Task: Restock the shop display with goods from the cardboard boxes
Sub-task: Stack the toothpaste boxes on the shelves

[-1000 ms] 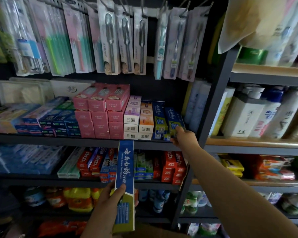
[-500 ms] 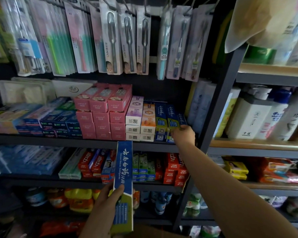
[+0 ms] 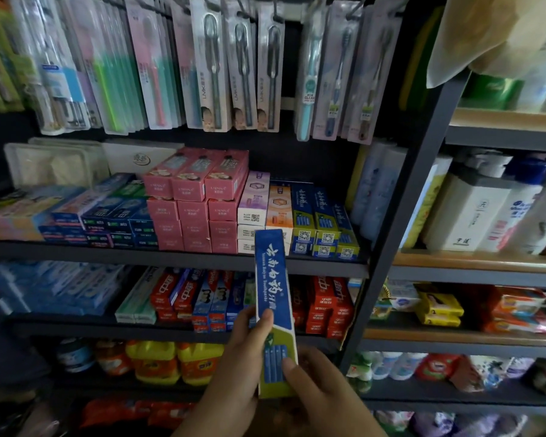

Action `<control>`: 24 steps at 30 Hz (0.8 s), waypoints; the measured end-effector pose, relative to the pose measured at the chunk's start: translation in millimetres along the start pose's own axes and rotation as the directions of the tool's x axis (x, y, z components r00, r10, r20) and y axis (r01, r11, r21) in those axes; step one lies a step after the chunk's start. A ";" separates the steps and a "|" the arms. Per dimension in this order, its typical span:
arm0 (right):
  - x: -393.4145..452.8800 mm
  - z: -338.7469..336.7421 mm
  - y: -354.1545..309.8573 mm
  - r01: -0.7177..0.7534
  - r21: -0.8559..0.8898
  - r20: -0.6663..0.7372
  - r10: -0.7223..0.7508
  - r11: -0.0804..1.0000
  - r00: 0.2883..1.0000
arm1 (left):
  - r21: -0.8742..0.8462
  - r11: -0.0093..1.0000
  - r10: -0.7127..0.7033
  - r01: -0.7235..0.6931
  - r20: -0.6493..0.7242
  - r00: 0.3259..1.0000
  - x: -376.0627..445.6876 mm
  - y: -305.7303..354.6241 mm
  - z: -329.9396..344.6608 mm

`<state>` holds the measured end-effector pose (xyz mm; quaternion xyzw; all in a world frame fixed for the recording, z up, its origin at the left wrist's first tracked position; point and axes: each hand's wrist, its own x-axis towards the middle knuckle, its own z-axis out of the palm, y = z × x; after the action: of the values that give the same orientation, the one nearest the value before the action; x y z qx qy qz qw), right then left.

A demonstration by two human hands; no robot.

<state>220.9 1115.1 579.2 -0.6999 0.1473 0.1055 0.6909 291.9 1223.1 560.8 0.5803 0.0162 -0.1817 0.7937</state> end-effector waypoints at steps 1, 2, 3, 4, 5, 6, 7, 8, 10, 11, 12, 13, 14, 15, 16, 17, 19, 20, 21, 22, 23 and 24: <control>-3.0 1.4 1.7 0.014 0.044 -0.032 -0.013 0.999 0.999 | 0.022 1.000 0.018 -0.018 0.033 0.999 -0.1 1.3 6.3; -4.9 1.8 2.2 0.035 0.074 -0.079 -0.030 0.997 0.996 | 0.058 0.997 0.039 -0.042 0.052 0.998 1.6 6.6 14.1; -7.1 0.8 0.2 0.066 0.093 -0.130 -0.053 0.994 0.990 | 0.102 0.992 0.062 -0.071 0.089 0.994 3.2 10.9 19.0; -7.8 -3.1 -3.2 0.107 0.097 -0.180 -0.089 0.989 0.980 | 0.151 0.981 0.101 -0.121 0.133 0.986 6.2 13.1 22.2; -7.7 -9.2 -8.5 0.158 0.090 -0.234 -0.134 0.983 0.963 | 0.188 0.971 0.114 -0.147 0.179 0.977 6.7 15.4 24.3; -5.9 -18.0 -15.3 0.210 0.060 -0.289 -0.185 0.976 0.939 | 0.215 0.964 0.108 -0.156 0.216 0.970 5.3 18.8 26.5; -2.3 -28.5 -23.5 0.246 0.022 -0.340 -0.224 0.969 0.913 | 0.236 0.958 0.109 -0.164 0.229 0.967 3.2 20.8 27.0; 5.0 -41.2 -32.1 0.260 -0.011 -0.383 -0.245 0.965 0.891 | 0.234 0.957 0.127 -0.174 0.203 0.971 1.3 21.2 24.8; 23.0 -65.9 -50.8 0.248 -0.070 -0.441 -0.253 0.966 0.861 | 0.260 0.954 0.121 -0.153 0.135 0.983 -2.5 20.8 15.1; 34.0 -77.3 -60.5 0.236 -0.090 -0.463 -0.250 0.968 0.850 | 0.260 0.956 0.115 -0.138 0.101 0.988 -2.1 19.5 10.9; 46.4 -87.2 -69.4 0.228 -0.096 -0.483 -0.245 0.969 0.841 | 0.257 0.958 0.118 -0.129 0.058 0.991 -2.5 19.2 8.3; 58.7 -95.7 -77.7 0.216 -0.092 -0.496 -0.232 0.972 0.837 | 0.266 0.956 0.123 -0.122 0.015 0.992 -4.6 19.9 6.4; 71.4 -102.6 -84.6 0.196 -0.090 -0.507 -0.214 0.977 0.835 | 0.271 0.956 0.117 -0.109 -0.015 0.993 -5.6 19.0 4.7; 83.2 -107.9 -90.0 0.172 -0.091 -0.513 -0.194 0.981 0.836 | 0.275 0.957 0.112 -0.098 -0.036 0.993 -7.2 17.9 2.9; 95.3 -112.4 -93.5 0.149 -0.089 -0.518 -0.173 0.985 0.838 | 0.270 0.959 0.099 -0.083 -0.045 0.994 -9.6 17.9 1.2; 105.4 -115.3 -96.1 0.131 -0.077 -0.523 -0.152 0.988 0.839 | 0.270 0.961 0.084 -0.065 -0.059 0.995 -12.1 18.5 -0.3; 121.8 -117.1 -98.2 0.109 -0.051 -0.540 -0.119 0.993 0.833 | 0.262 0.964 0.062 -0.036 -0.090 0.994 -15.0 19.6 -5.0; 128.2 -117.1 -97.5 0.105 -0.043 -0.556 -0.111 0.994 0.824 | 0.255 0.967 0.050 -0.024 -0.094 0.994 -16.5 20.5 -7.7; 134.0 -116.8 -96.3 0.107 -0.033 -0.571 -0.107 0.994 0.814 | 0.250 0.968 0.040 -0.014 -0.099 0.994 -18.5 21.6 -9.7; 138.4 -116.3 -94.4 0.111 -0.027 -0.586 -0.106 0.993 0.803 | 0.239 0.971 0.032 -0.007 -0.100 0.994 -19.7 21.6 -11.8; 141.2 -115.2 -91.9 0.115 -0.021 -0.597 -0.105 0.993 0.795 | 0.231 0.973 0.015 0.009 -0.102 0.995 -21.8 22.2 -13.5; 143.7 -114.7 -89.0 0.125 -0.010 -0.606 -0.106 0.992 0.789 | 0.212 0.977 0.004 0.019 -0.110 0.994 -23.6 22.1 -15.1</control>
<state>380.2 992.1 614.6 -0.6939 0.3188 -0.1681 0.6234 279.5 1249.2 581.7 0.6708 0.0425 -0.1534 0.7243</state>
